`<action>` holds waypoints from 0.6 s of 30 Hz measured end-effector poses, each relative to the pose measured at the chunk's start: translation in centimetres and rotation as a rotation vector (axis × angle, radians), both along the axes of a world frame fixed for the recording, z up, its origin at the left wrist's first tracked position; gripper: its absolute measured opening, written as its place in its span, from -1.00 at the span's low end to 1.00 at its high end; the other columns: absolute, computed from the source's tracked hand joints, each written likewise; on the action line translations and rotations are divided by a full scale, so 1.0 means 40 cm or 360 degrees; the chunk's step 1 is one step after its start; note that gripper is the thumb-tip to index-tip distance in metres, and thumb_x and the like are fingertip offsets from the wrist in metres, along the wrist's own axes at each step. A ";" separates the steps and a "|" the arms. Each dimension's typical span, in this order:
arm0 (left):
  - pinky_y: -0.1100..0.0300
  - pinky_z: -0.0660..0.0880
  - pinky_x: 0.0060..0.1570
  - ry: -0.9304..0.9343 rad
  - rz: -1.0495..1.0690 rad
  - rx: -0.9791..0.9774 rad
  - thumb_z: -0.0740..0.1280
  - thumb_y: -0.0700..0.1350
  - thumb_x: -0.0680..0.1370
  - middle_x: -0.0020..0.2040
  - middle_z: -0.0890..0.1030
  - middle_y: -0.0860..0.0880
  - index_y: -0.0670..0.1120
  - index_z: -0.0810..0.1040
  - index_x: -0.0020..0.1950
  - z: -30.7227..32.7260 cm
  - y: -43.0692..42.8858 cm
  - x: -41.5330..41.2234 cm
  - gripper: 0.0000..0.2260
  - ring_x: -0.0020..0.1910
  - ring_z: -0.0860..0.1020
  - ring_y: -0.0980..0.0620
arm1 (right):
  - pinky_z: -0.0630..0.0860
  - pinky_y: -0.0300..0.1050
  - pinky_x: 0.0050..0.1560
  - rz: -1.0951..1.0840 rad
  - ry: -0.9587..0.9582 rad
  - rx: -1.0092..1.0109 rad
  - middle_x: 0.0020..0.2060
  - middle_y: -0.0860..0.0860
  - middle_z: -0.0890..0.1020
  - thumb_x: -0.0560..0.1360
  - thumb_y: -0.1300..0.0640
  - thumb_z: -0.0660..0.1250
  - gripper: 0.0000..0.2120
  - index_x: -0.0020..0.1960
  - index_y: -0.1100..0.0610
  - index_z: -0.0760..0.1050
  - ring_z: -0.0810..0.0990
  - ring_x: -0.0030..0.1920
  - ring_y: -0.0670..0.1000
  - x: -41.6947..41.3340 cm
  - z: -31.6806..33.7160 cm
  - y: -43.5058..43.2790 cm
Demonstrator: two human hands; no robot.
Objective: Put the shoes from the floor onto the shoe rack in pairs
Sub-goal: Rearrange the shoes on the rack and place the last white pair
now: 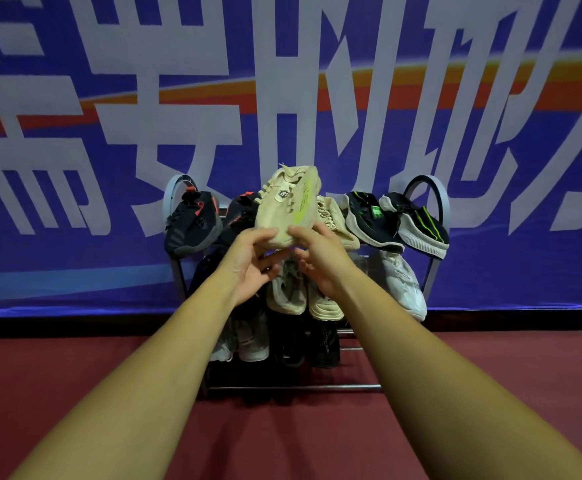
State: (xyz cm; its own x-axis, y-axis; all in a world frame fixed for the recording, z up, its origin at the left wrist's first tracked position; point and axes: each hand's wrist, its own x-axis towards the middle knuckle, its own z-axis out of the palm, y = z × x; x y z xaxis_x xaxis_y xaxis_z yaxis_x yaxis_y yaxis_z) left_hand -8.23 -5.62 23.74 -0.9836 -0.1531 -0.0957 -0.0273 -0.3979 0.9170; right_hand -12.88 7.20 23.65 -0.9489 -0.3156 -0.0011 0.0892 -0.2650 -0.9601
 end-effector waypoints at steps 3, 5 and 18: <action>0.23 0.30 -0.38 -0.0101 0.0098 -0.0114 0.35 -0.03 0.52 -0.16 0.65 -0.03 -0.04 0.58 0.03 -0.006 -0.003 -0.007 -0.86 -0.24 0.58 0.05 | 0.32 -0.22 -0.40 -0.0045 -0.0025 -0.0097 -0.07 0.12 0.66 0.52 0.20 0.35 -0.77 0.17 0.08 0.57 0.50 -0.26 0.03 -0.022 -0.005 0.006; 0.26 0.26 -0.41 -0.0105 0.0155 -0.0172 0.35 -0.08 0.55 -0.15 0.65 -0.03 -0.06 0.59 0.04 -0.006 0.000 -0.011 -0.90 -0.27 0.57 0.08 | 0.41 -0.21 -0.31 -0.0079 0.0000 -0.0129 -0.05 0.07 0.72 0.53 0.18 0.37 -0.79 0.16 0.09 0.59 0.58 -0.16 0.05 -0.026 -0.012 0.007; 0.27 0.29 -0.35 -0.0416 0.0117 -0.0153 0.27 0.30 0.52 0.03 0.71 0.01 -0.05 0.61 0.12 -0.041 -0.023 -0.018 -0.55 -0.06 0.62 0.09 | 0.34 -0.28 -0.53 -0.0182 -0.0148 0.0085 -0.14 0.05 0.64 0.53 0.23 0.37 -0.74 0.20 0.09 0.50 0.51 -0.49 -0.10 -0.013 -0.035 -0.001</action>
State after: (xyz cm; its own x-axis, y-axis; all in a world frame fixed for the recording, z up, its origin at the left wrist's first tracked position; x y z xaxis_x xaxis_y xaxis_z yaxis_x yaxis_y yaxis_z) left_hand -8.94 -6.55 22.11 -0.9132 -0.2439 -0.3264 -0.2422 -0.3191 0.9162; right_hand -13.40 7.18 22.23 -0.9737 -0.2025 -0.1043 0.1503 -0.2274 -0.9621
